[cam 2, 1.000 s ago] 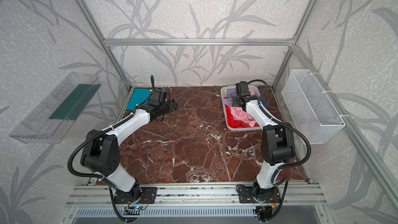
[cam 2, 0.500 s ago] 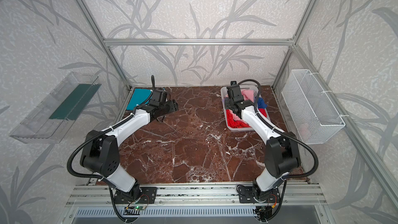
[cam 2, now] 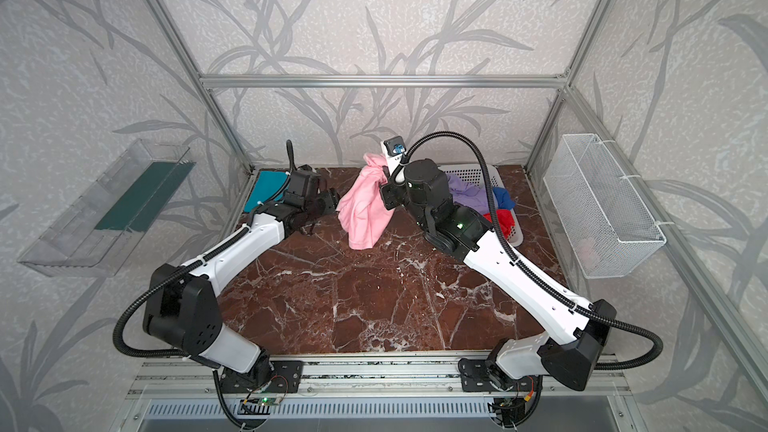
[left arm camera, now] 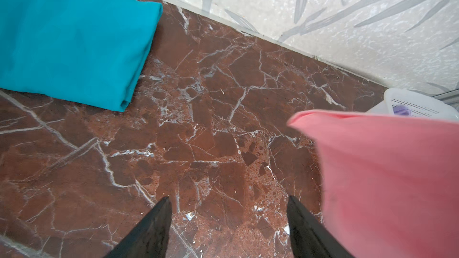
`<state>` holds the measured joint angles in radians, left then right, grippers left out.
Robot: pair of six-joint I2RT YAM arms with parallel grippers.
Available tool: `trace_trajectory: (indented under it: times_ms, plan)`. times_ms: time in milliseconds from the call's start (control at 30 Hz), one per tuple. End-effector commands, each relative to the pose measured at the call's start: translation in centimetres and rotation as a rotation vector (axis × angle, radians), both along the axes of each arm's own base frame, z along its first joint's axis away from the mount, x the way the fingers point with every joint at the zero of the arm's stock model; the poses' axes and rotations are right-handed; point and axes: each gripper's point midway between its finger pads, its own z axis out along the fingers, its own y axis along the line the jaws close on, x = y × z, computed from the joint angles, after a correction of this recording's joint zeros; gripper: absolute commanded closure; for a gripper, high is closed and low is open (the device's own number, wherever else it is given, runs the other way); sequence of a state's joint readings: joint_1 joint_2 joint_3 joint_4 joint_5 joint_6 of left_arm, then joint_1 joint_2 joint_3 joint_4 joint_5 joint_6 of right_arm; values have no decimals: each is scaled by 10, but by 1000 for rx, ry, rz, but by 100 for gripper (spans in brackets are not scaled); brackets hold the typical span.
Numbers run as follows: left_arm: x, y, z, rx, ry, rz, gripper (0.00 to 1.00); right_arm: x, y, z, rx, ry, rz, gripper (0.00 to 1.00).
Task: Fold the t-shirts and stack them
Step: 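Lift the pink t-shirt out and drop it on the table center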
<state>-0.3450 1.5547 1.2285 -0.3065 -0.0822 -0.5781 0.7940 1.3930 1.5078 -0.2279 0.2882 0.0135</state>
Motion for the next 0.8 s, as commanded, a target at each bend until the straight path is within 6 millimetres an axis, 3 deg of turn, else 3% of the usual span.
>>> trace_trajectory:
  times_ms: [0, 33, 67, 100, 167, 300, 500, 567, 767]
  plan:
    - [-6, 11, 15, 25, -25, 40, 26, 3, 12, -30, -12, 71, 32, 94]
    - [-7, 12, 14, 28, -22, 43, 26, 4, 13, -43, -31, 96, 28, 78]
    - [-7, 12, 12, 30, -19, 43, 26, 5, 11, -60, -70, 130, 13, 52]
    - [-8, 13, 9, 34, -10, 43, 26, 7, 5, -77, -122, 164, -16, 35]
    - [-8, 12, 4, 37, 4, 41, 26, 10, -10, -102, -227, 203, -79, 24]
    - [-8, 12, -5, 42, 22, 38, 26, 10, -59, -150, -426, 259, -233, 17]
    - [0, 1, -15, 14, 43, 15, 26, 19, -132, -229, -470, 526, -393, 17]
    - [2, -3, -19, 3, 54, 6, 26, 25, -139, -250, -491, 558, -407, 18]
    - [4, -4, -31, 11, 76, 1, 26, 44, -133, -304, -529, 642, -397, 24]
